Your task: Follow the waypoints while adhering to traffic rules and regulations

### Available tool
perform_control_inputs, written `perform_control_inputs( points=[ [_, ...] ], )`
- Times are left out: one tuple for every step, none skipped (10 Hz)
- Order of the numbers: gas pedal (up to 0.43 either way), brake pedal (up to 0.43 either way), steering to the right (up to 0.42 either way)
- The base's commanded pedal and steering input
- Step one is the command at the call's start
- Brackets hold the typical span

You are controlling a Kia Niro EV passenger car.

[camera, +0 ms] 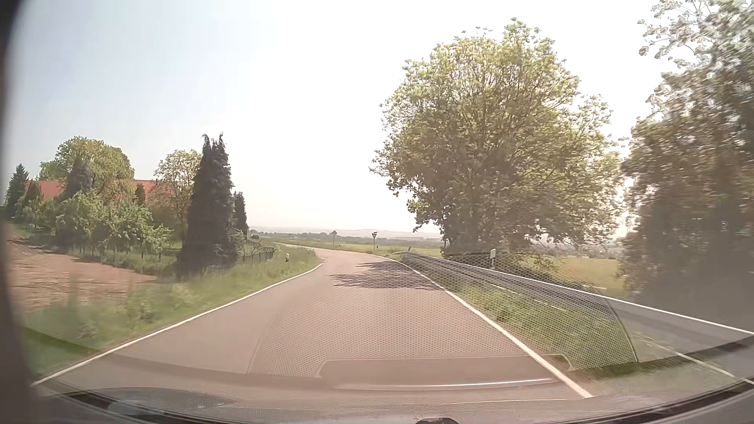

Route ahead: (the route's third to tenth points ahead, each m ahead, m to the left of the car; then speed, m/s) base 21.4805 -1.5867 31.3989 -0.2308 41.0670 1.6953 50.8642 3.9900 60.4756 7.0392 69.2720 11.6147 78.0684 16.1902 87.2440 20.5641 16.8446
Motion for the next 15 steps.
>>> perform_control_inputs(
  points=[
    [0.197, 0.000, -0.018],
    [0.189, 0.000, -0.018],
    [0.177, 0.000, -0.018],
    [0.177, 0.000, -0.018],
    [0.177, 0.000, -0.018],
    [0.177, 0.000, -0.017],
    [0.177, 0.000, -0.014],
    [0.189, 0.000, -0.014],
    [0.189, 0.000, -0.014],
    [0.189, 0.000, -0.014],
    [0.189, 0.000, -0.014],
    [0.189, 0.000, -0.014],
    [0.189, 0.000, -0.015],
    [0.189, 0.000, -0.018],
    [0.189, 0.000, -0.021]
  ],
)
